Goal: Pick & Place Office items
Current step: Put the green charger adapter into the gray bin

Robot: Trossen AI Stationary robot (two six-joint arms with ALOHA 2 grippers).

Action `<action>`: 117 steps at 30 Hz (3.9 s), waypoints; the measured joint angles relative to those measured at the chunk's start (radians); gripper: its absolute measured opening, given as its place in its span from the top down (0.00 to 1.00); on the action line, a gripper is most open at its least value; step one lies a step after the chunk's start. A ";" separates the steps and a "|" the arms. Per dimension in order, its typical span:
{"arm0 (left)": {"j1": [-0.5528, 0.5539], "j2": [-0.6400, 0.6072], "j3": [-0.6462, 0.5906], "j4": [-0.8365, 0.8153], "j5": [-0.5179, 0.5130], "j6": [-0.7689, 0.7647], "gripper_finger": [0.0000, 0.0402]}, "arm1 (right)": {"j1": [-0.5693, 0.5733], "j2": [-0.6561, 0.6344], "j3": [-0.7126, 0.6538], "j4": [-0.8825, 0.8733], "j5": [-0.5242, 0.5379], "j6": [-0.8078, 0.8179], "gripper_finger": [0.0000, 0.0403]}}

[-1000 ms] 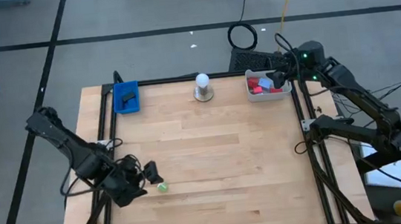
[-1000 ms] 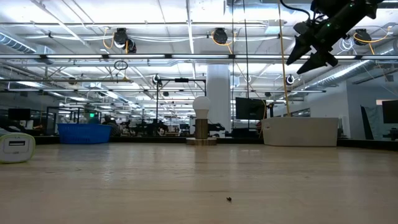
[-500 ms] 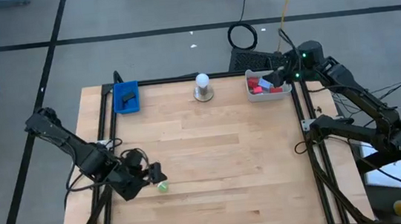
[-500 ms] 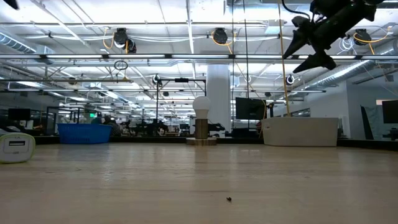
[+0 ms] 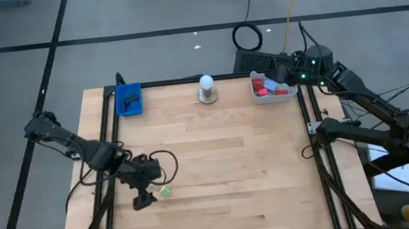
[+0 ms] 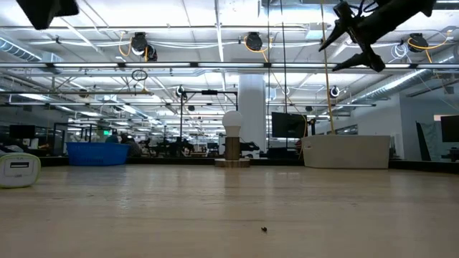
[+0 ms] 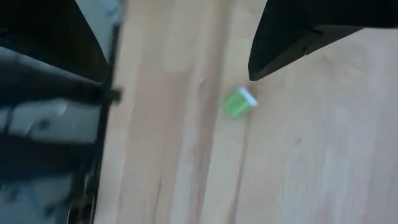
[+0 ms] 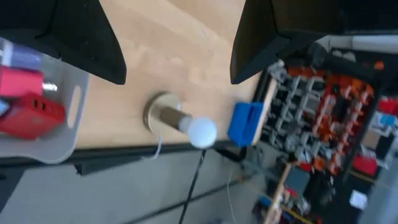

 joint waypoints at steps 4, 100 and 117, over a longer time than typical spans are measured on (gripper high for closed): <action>0.018 0.000 0.000 -0.046 -0.015 0.256 0.02 | 0.055 0.001 0.000 0.060 0.116 0.044 0.31; -0.002 0.388 -0.375 0.520 -0.025 0.845 0.23 | 0.450 0.095 0.000 0.094 0.451 0.096 0.31; -0.002 0.388 -0.375 0.446 0.051 0.804 0.67 | 0.505 0.095 0.000 0.140 0.498 0.107 0.31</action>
